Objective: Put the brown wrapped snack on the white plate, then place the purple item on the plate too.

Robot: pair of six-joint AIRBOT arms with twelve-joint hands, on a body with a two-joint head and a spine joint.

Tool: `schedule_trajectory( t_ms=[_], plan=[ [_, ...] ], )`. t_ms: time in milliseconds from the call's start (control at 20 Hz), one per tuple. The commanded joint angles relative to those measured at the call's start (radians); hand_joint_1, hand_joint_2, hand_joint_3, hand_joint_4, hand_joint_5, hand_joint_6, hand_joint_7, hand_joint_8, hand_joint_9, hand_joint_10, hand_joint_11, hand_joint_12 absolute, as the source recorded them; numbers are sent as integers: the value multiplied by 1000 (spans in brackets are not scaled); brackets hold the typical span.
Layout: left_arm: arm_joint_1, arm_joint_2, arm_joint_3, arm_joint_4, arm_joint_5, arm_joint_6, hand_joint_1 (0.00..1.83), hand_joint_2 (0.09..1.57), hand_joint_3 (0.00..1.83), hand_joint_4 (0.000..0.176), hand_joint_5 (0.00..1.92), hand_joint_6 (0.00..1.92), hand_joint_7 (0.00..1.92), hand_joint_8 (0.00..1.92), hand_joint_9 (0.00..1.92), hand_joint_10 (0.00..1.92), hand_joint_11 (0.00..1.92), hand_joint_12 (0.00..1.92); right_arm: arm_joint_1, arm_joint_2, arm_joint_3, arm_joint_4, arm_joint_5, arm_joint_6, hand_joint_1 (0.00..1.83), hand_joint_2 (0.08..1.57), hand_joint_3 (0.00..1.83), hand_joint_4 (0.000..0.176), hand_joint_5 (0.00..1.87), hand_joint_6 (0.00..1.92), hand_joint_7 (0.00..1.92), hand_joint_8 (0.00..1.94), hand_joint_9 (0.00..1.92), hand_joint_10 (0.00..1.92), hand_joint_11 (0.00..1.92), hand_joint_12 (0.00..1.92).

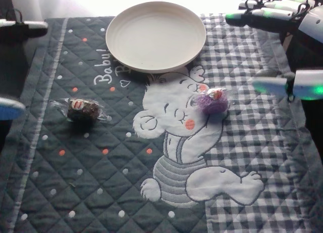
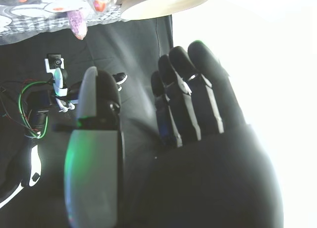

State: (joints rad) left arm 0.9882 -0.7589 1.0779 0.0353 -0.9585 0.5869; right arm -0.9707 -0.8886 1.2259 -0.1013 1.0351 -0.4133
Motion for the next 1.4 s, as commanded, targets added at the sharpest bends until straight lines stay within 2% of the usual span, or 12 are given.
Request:
schedule_trajectory(
  t_ms=[0, 150, 300, 550, 700, 800, 1000, 1050, 1100, 1150, 1250, 1350],
  plan=[
    [-13, -3, 9, -25, -105, -4, 607, 945, 2, 130, 287, 1, 302, 4, 342, 12, 84, 669, 9, 1, 5, 34, 115, 4, 788, 1122, 3, 117, 302, 2, 169, 1, 200, 6, 27, 621],
    [-32, -23, 18, -14, -98, -7, 566, 930, 1, 83, 392, 1, 514, 4, 544, 13, 250, 650, 9, 0, 5, 31, 115, 4, 795, 1115, 0, 120, 302, 0, 166, 0, 193, 0, 0, 658],
    [-123, -70, 44, 91, -2, -20, 533, 885, 0, 147, 326, 0, 480, 0, 502, 0, 274, 577, 9, 0, 5, 31, 115, 4, 807, 1112, 0, 111, 309, 1, 182, 2, 217, 7, 22, 700],
    [-228, -126, 84, 236, 191, -21, 784, 834, 7, 116, 440, 4, 607, 7, 666, 13, 389, 612, 9, 2, 7, 29, 118, 4, 854, 1098, 0, 74, 328, 6, 165, 1, 204, 7, 6, 650],
    [-283, -160, 109, 342, 329, -20, 753, 842, 0, 114, 527, 9, 723, 13, 789, 13, 405, 757, 9, 2, 7, 30, 119, 4, 814, 1104, 1, 90, 311, 0, 149, 0, 204, 3, 8, 660],
    [-298, -182, 123, 369, 373, -19, 729, 863, 0, 93, 570, 8, 808, 11, 853, 18, 369, 876, 9, 2, 7, 30, 119, 4, 854, 1106, 0, 82, 317, 2, 149, 0, 197, 2, 0, 640],
    [-326, -217, 148, 389, 422, -4, 743, 858, 0, 47, 725, 3, 1074, 45, 1126, 111, 633, 1088, 9, 1, 7, 31, 119, 4, 841, 1115, 0, 125, 310, 4, 153, 4, 190, 3, 0, 632],
    [-335, -227, 152, 392, 441, 16, 813, 830, 0, 4, 794, 28, 1166, 104, 1081, 559, 717, 1241, 9, 1, 7, 31, 119, 4, 860, 1119, 0, 119, 315, 3, 155, 3, 185, 1, 0, 614],
    [-341, -237, 158, 394, 453, 23, 822, 824, 0, 0, 822, 5, 1184, 128, 990, 848, 728, 1299, 9, 1, 7, 31, 120, 4, 863, 1120, 0, 118, 316, 3, 155, 2, 184, 0, 0, 610],
    [-344, -245, 165, 395, 462, 24, 764, 868, 5, 0, 798, 21, 978, 734, 861, 1354, 766, 1570, 9, 1, 7, 31, 120, 4, 865, 1112, 0, 115, 327, 0, 179, 0, 221, 2, 0, 691],
    [-346, -260, 179, 395, 479, 24, 793, 870, 0, 22, 808, 5, 835, 1054, 774, 1474, 744, 1712, 9, 1, 7, 31, 121, 4, 857, 1115, 1, 119, 328, 0, 185, 0, 218, 1, 0, 689],
    [-347, -270, 192, 394, 493, 24, 882, 887, 2, 9, 883, 8, 868, 1204, 823, 1654, 816, 1893, 9, 1, 7, 31, 121, 4, 811, 1124, 1, 141, 310, 0, 171, 0, 204, 3, 0, 668]
  ],
)
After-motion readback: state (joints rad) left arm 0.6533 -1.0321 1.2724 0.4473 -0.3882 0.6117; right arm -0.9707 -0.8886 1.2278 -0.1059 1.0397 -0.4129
